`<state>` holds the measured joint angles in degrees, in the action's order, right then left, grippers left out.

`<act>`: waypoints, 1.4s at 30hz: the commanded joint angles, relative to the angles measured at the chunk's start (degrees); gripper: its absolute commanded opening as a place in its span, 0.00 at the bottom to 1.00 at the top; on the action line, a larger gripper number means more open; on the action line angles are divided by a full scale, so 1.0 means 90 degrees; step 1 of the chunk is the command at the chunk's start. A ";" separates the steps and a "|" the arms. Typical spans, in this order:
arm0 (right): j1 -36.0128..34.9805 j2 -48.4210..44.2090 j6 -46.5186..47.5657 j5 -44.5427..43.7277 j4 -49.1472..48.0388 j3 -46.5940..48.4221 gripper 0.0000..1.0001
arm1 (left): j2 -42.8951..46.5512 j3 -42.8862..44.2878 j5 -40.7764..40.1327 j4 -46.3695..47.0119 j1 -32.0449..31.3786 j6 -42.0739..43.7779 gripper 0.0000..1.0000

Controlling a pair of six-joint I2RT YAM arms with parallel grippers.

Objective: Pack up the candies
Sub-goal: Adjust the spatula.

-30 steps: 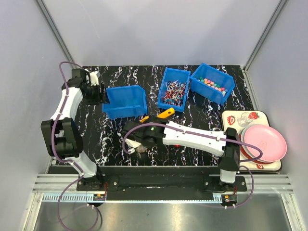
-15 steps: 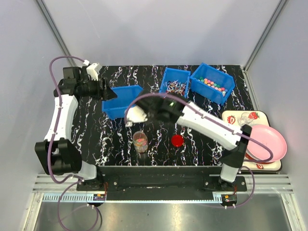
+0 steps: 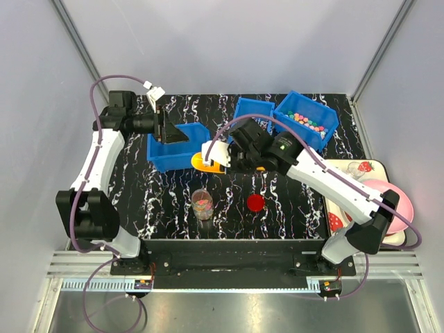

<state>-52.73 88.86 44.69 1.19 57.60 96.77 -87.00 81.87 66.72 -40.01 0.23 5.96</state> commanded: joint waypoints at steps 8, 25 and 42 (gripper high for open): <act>0.0146 -0.0655 -0.0561 -0.0092 -0.2142 -0.1241 0.00 | -0.0196 0.0103 0.1258 0.0354 -0.0464 -0.0203 0.70; 0.0156 0.0058 -0.0463 -0.1109 -0.3002 -0.0889 0.00 | -0.0558 0.0064 0.1171 0.0539 -0.0826 -0.0427 0.33; 0.0156 0.0020 -0.0785 -0.0348 -0.2338 -0.0235 0.32 | -0.0743 -0.0053 0.1619 0.1037 -0.0914 -0.0925 0.00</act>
<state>-51.59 90.11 40.53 -7.07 38.85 90.50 -93.89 81.95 73.69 -34.83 -6.96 -1.61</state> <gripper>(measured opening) 0.338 0.072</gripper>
